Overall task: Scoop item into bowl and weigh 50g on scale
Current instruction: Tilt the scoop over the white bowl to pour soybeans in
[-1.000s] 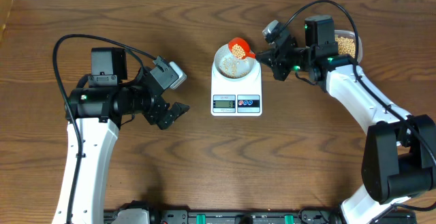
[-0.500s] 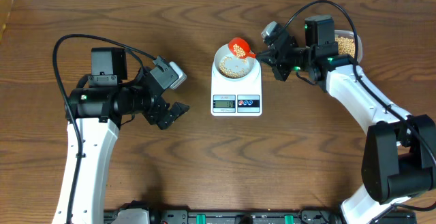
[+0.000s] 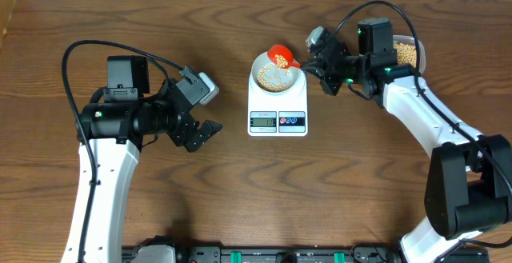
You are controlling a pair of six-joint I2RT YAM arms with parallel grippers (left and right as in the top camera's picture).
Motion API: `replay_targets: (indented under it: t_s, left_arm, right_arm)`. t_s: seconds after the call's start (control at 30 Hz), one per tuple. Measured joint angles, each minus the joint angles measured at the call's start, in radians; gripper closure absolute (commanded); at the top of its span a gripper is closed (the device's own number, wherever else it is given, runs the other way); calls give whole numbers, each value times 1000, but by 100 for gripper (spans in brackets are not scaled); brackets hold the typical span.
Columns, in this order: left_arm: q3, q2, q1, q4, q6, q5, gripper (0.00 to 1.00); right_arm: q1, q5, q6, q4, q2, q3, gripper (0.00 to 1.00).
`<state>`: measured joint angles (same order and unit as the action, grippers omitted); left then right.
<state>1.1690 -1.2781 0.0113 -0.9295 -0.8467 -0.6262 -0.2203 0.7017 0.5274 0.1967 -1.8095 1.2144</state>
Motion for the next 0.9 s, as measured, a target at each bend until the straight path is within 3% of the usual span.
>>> replay_targets:
  t_s: [0.9]
  left_arm:
    - [0,0,0,0,0,0,7]
  right_arm:
    - [0,61,36,8,0,0,99]
